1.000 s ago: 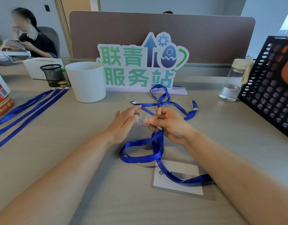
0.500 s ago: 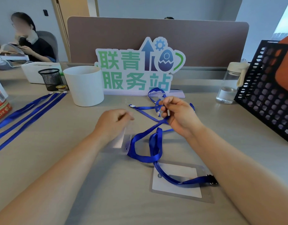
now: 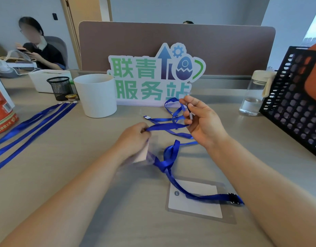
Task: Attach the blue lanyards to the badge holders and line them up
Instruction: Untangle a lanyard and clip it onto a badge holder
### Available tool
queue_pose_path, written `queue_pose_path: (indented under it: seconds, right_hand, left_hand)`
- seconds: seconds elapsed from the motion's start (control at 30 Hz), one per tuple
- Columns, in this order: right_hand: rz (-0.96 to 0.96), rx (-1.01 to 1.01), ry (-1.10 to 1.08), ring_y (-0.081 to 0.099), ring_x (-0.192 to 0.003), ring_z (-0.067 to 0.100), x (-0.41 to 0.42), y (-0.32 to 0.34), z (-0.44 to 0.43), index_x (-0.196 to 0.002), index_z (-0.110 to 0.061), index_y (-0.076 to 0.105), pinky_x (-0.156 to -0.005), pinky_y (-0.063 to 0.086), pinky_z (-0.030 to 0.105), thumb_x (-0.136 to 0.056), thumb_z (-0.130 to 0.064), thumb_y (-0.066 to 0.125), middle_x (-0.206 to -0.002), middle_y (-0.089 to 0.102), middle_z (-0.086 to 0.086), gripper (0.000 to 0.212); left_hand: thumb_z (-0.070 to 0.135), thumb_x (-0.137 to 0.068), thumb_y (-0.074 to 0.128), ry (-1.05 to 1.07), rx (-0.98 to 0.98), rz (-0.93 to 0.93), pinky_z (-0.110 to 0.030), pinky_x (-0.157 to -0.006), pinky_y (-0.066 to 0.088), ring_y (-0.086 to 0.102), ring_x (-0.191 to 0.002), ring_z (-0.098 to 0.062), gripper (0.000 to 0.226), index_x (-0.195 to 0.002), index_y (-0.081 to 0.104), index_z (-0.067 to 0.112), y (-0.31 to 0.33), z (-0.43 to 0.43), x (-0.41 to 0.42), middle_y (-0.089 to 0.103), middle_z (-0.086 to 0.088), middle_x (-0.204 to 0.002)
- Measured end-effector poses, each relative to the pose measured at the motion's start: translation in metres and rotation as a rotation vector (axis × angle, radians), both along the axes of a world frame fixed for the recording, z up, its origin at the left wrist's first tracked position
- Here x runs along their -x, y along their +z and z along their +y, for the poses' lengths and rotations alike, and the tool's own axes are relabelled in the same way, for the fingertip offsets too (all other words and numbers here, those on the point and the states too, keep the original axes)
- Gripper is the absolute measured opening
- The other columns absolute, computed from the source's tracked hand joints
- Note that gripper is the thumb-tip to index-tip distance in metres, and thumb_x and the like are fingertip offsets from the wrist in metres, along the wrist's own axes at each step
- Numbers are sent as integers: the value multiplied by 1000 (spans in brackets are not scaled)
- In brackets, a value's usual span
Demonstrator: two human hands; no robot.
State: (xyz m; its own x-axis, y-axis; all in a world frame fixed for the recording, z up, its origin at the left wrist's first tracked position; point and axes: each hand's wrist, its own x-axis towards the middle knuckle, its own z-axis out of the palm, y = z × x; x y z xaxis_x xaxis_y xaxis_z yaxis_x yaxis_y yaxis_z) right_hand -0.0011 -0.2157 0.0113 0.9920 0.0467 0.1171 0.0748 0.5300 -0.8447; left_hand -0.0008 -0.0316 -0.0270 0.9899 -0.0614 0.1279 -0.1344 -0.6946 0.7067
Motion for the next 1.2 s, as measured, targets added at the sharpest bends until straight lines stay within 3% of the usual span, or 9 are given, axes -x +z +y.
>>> queue_pose_path:
  seconds: [0.13,0.27,0.47,0.63,0.67,0.73,0.87,1.03,1.2]
  right_hand:
    - [-47,272,-73,44,-48,3,-3,-9,-2,-85,-15,63,-43,34,13,-95,4,38,-87,65,-3,33]
    - [-102,658,-144,43,-51,5,-3,-15,-2,-88,-18,66,-48,35,16,-95,-3,43,-83,62,-3,28]
    - [-181,1123,145,49,-65,0,12,-15,18,-115,-28,59,-65,39,7,-80,-32,70,-79,51,-21,37]
    - [-299,1397,293,46,-68,5,7,-17,45,-112,-26,57,-69,42,16,-72,-34,77,-90,55,-6,45]
    - [-310,1403,287,47,-65,3,4,-17,50,-105,-29,60,-68,42,17,-73,-32,76,-86,57,-8,36]
    - [-290,1351,267,45,-57,2,-3,-15,59,-89,-18,65,-63,40,16,-79,-23,70,-72,56,-6,12]
    - [-184,1146,304,39,-54,13,-16,-10,68,-93,2,63,-56,38,22,-86,-15,61,-73,53,8,18]
    - [-197,988,389,51,-67,12,-29,-14,89,-90,-19,52,-60,45,21,-82,-17,68,-113,66,12,18]
    - [-168,999,482,55,-77,13,-39,-16,118,-115,-20,46,-62,44,23,-75,-18,76,-93,68,0,51]
  left_hand:
    - [5,-90,45,-70,590,176,-17,-33,25,33,-31,-8,14,-79,48,13,11,16,0,60,-8,-67]
    - [-5,-71,51,-120,1012,190,-14,-32,17,28,-22,-8,19,-85,49,8,15,38,-14,49,-5,-52]
    - [2,-78,46,-265,1257,190,-10,-30,31,44,-30,-9,38,-54,69,19,24,40,-17,59,2,-48]
    - [14,-51,80,-504,1302,207,-15,-30,36,50,-36,-9,13,-62,73,17,34,39,-12,63,1,-55]
    - [12,-62,71,-473,1311,183,-15,-30,35,49,-35,-8,6,-60,72,17,38,38,-8,62,1,-55]
    - [6,-84,43,-383,1316,172,-14,-29,33,45,-32,-8,42,-54,71,18,42,44,-12,61,2,-53]
    - [5,-92,35,-47,1240,31,-14,-34,33,42,-32,-3,65,-36,63,22,54,56,-27,49,4,-52]
    - [1,-86,41,-141,1270,-4,-15,-31,32,52,-38,-7,35,-60,63,13,59,81,-21,57,2,-50]
    - [4,-84,40,-233,1270,67,-17,-32,35,53,-42,-8,16,-77,53,12,65,89,-29,55,2,-50]
